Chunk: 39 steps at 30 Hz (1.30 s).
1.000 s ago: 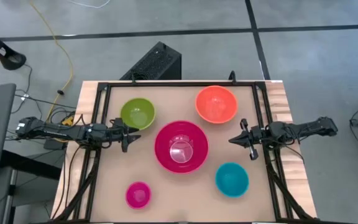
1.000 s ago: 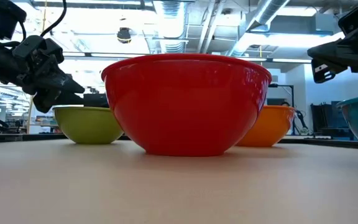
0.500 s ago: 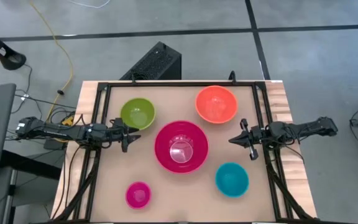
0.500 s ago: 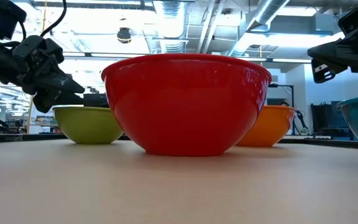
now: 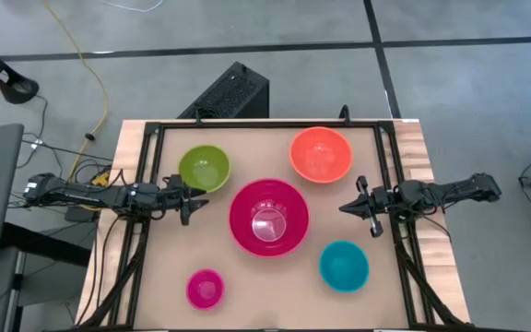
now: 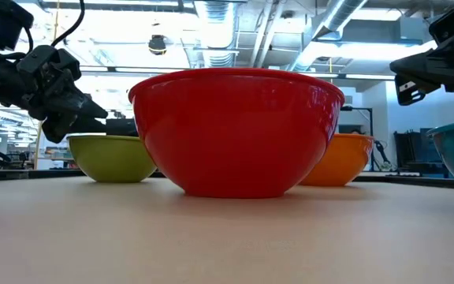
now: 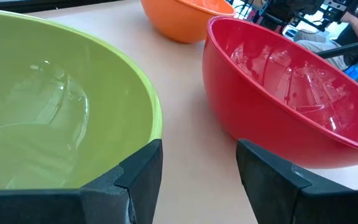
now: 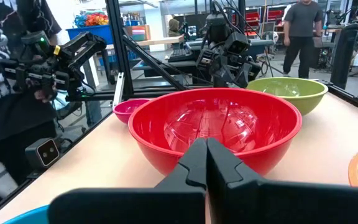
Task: Nest bowls inside each other by size order
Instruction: Stack the orange bowl on top of the red bowl
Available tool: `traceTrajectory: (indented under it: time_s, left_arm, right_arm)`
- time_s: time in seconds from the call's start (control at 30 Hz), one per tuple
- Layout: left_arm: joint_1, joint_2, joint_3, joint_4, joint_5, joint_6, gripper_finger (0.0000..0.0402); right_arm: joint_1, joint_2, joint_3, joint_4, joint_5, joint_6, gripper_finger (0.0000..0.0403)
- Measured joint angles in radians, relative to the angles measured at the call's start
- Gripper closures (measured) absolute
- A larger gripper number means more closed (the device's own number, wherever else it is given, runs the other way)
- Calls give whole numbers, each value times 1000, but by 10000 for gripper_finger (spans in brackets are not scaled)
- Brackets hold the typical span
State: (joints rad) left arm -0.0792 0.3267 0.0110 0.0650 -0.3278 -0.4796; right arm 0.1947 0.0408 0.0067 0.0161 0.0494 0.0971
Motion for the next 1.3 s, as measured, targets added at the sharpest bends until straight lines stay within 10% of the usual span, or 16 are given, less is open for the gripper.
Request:
traceTrajectory:
  time_s: [0.43, 0.83, 1.3]
  left_arm:
    - [0, 0, 0, 8, -140, -139, 207]
    - [0, 0, 0, 18, -139, -681, 207]
    - [63, 129, 361, 19, -324, -34, 207]
  right_arm:
    - [0, 0, 0, 0, 0, 0, 392]
    - [-1, 0, 0, 57, 9, -19, 392]
    - [-21, 88, 112, 210, 497, -3, 389]
